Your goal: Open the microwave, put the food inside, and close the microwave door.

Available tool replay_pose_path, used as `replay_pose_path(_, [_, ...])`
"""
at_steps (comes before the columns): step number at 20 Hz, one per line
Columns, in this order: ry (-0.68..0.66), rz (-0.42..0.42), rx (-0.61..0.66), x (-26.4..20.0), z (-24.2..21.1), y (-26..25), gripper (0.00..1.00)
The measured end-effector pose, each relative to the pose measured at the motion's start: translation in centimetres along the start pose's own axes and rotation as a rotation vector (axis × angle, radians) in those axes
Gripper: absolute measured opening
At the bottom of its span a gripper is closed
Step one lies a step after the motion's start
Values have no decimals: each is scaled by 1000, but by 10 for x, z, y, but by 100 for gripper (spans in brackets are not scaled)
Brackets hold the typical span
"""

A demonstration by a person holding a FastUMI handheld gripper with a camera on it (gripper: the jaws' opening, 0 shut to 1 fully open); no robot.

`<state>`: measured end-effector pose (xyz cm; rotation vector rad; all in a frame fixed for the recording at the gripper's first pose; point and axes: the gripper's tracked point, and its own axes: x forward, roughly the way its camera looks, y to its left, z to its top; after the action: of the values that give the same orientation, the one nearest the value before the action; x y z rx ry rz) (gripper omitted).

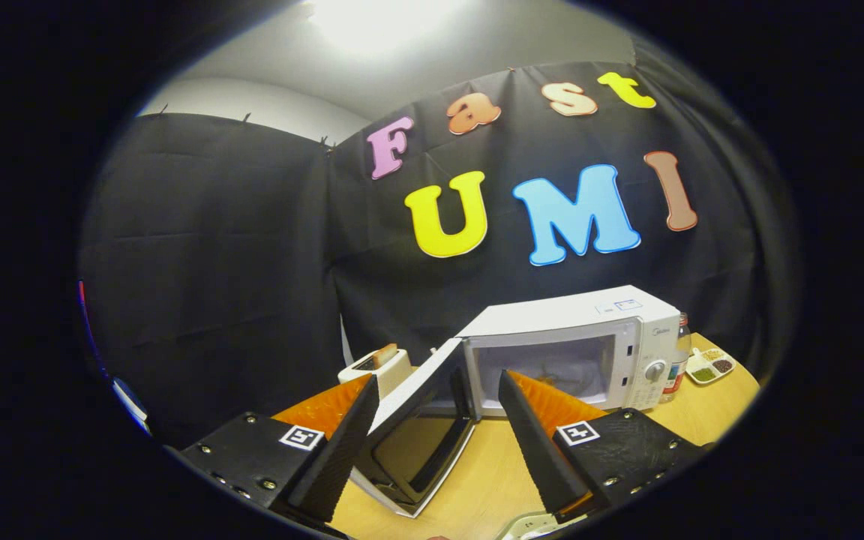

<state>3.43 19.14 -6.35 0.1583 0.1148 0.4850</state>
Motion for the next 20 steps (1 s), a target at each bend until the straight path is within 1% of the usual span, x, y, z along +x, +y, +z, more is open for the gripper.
replay_pose_path(2, [4, 45, -15, -4, -2, 23, 97])
replay_pose_path(4, [14, 109, -35, -6, -6, 52, 97])
replay_pose_path(7, [36, 189, -76, -11, -21, 90, 97])
replay_pose_path(11, [90, 286, -78, -13, -46, 133, 97])
replay_pose_path(15, [132, 358, -86, -9, -66, 163, 97])
replay_pose_path(18, [188, 394, -79, -3, -90, 174, 97])
replay_pose_path(19, [209, 399, -75, 0, -99, 176, 96])
replay_pose_path(20, [231, 399, -74, 2, -107, 175, 92])
